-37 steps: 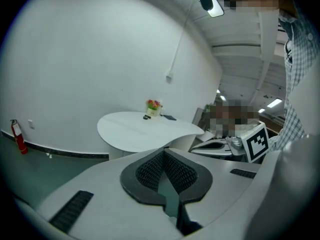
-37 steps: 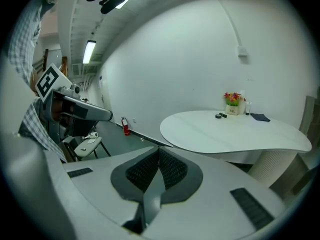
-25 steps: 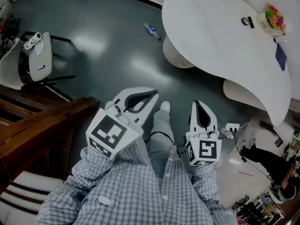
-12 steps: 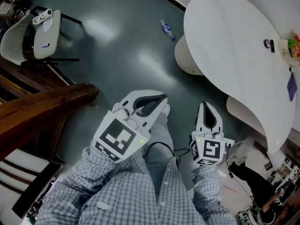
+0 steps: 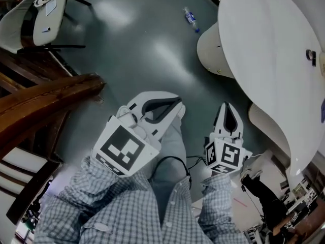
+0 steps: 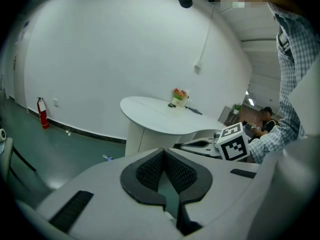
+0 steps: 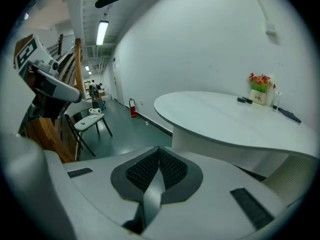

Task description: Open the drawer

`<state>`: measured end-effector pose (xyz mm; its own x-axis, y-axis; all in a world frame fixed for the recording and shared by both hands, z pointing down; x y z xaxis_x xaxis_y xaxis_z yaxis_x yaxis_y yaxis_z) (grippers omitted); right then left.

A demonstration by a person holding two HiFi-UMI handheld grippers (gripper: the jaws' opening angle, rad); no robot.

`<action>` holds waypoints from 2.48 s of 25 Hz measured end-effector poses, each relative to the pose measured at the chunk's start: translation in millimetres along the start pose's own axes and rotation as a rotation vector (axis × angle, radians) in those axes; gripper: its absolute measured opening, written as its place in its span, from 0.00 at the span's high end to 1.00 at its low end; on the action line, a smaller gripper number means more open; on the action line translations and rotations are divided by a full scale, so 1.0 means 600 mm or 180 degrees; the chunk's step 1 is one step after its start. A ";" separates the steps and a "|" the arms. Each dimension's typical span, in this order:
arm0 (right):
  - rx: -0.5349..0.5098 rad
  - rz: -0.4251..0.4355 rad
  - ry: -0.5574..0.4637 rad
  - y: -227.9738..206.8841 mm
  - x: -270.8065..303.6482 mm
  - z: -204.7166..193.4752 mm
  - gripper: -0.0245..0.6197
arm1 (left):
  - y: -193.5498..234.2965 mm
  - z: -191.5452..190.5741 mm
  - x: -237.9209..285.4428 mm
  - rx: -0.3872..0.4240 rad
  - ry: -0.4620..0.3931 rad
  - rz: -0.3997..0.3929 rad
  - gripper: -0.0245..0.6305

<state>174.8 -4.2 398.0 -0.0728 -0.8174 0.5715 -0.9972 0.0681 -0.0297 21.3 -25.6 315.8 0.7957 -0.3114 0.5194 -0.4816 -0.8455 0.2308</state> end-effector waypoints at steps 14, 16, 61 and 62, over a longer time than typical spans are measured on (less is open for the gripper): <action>-0.0073 -0.0295 0.0070 -0.055 0.120 -0.071 0.95 | 0.042 -0.046 0.060 0.0051 0.0031 -0.0027 0.96; -0.0106 -0.0302 0.0095 -0.060 0.136 -0.086 0.95 | 0.037 -0.057 0.068 0.0019 0.0054 -0.0059 0.96; 0.0325 -0.1055 0.0014 -0.195 0.260 -0.138 0.81 | 0.061 -0.171 0.104 -0.0365 0.0090 0.0051 0.96; 0.0350 -0.1062 0.0024 -0.196 0.259 -0.138 0.81 | 0.061 -0.170 0.104 -0.0363 0.0084 0.0047 0.96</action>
<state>281.8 -91.9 558.3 0.2570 -0.7800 0.5706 -0.9617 -0.2644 0.0717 15.8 -31.7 440.9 0.7791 -0.3107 0.5445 -0.5329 -0.7857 0.3142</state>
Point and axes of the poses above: the fingertips, and each gripper's own axes: x forward along the fingers, y to its left, z out of its top, the point moved 1 cm from there along -x, backward along the fingers, and after that the axes turned 3 degrees about x, right-handed, at the moved point
